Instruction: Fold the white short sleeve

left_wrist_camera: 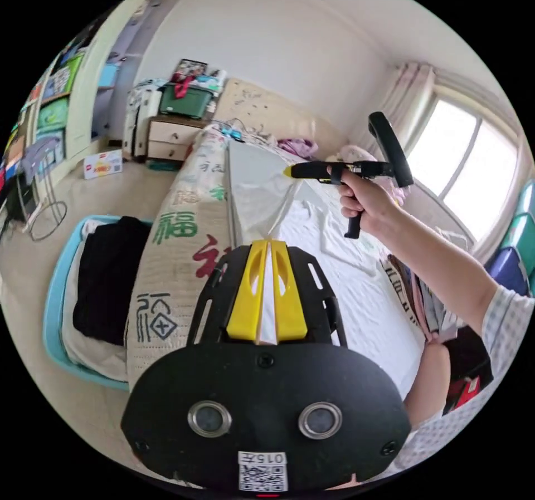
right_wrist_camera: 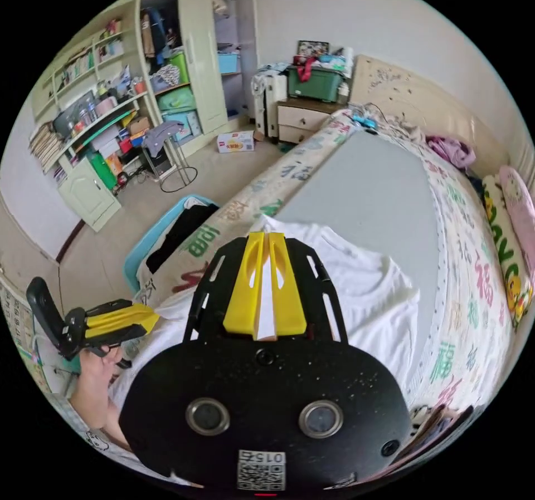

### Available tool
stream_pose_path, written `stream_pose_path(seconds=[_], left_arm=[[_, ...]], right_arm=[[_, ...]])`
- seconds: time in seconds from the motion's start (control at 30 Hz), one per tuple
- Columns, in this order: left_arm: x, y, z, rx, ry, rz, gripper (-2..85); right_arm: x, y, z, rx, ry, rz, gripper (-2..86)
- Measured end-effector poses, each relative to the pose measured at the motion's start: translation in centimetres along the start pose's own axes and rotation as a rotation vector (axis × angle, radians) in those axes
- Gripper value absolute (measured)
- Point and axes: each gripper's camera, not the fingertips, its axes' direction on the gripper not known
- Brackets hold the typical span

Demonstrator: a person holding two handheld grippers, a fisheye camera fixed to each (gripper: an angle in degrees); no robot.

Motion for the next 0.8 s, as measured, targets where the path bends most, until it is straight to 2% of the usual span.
stream_pose_path(seconds=[0.2,0.43,0.57,0.67,0.8], left_arm=[[4.6,0.6,3.1,-0.201,-0.043,0.163,-0.7],[5.6,0.9,3.2,-0.207,-0.089,0.136,-0.4],[6.2,1.5,3.4,-0.227,-0.055,0.115,0.0],[7.4,2.3,2.7,-0.193,-0.053,0.114,0.7],[10.1,4.2,1.0,-0.13,-0.147,0.125,3.2]], right_arm=[[5.3,5.9,1.4,-0.129,0.051,0.114,1.8],[7.4,10.0,-2.5,-0.101,0.109,0.169,5.7],[5.7,15.8,-8.8,-0.062,0.023,0.132,4.5],[3.1,23.1,-15.1,0.042,-0.016,0.057,2.5],[0.6,33.6,-22.2,0.17,0.059,0.098,0.3]])
